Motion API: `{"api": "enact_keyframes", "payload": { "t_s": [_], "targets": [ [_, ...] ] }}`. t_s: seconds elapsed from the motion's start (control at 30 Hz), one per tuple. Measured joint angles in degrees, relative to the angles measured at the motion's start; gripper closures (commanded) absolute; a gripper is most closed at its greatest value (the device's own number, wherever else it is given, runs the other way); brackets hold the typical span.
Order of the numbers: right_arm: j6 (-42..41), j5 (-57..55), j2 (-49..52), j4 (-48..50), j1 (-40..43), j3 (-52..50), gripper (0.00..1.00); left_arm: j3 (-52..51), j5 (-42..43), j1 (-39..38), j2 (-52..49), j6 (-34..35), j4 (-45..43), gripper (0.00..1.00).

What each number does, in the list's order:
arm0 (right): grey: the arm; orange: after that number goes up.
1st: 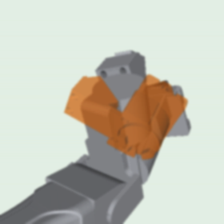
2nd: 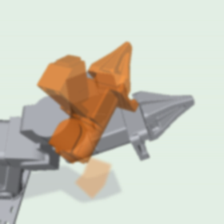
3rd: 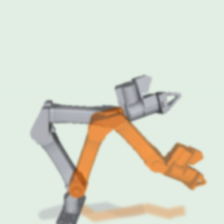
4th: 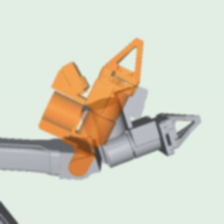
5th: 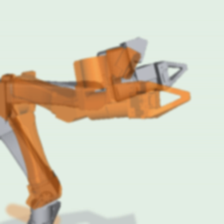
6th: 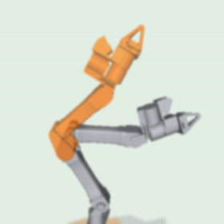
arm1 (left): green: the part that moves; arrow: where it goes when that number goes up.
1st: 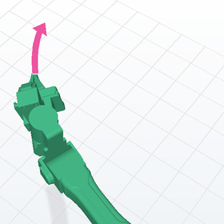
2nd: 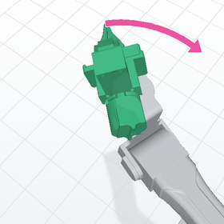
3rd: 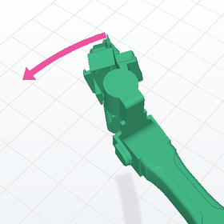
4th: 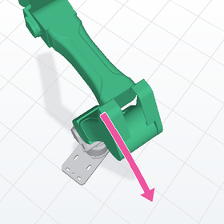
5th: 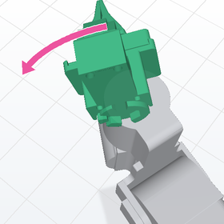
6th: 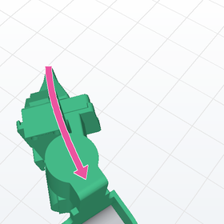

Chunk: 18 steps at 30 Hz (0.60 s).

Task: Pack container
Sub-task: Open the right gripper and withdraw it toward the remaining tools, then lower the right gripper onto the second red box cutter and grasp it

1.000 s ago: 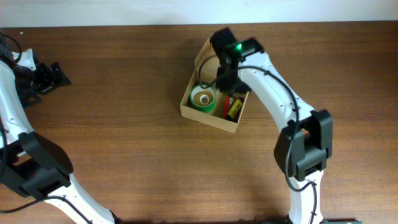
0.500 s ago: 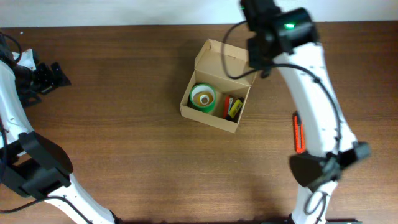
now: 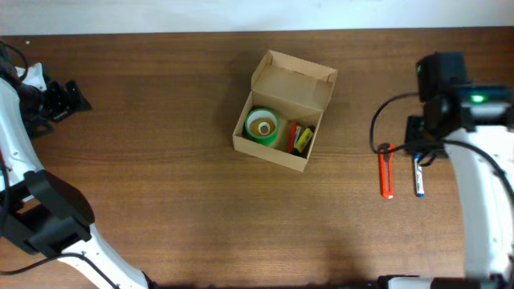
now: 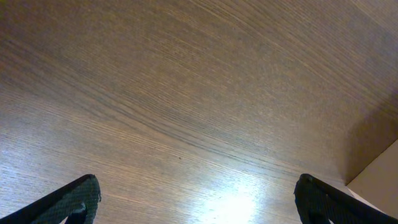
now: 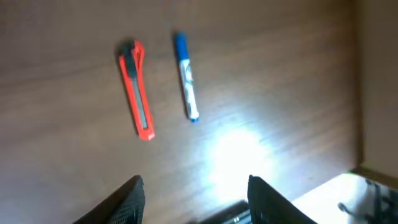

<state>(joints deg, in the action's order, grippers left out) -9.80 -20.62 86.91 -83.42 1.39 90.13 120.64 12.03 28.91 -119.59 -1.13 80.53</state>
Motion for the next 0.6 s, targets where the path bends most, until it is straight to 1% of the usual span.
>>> {"api": "enact_keyframes", "payload": {
  "t_s": [0.1,0.23,0.33,0.6],
  "targets": [
    [4.5,5.6,2.3,8.7,1.8,-10.7,0.45,0.0,0.0,0.0,0.0,0.0,0.0,0.01],
    [9.0,12.5,5.0,16.4,2.6,-18.4,0.35,0.0,0.0,0.0,0.0,0.0,0.0,0.00],
    [11.4,16.3,6.3,19.8,2.6,-19.6,0.27,0.0,0.0,0.0,0.0,0.0,0.0,0.00],
    [13.5,21.2,13.1,24.9,3.3,-19.6,0.27,0.0,0.0,0.0,0.0,0.0,0.0,0.00]
  ]
}}
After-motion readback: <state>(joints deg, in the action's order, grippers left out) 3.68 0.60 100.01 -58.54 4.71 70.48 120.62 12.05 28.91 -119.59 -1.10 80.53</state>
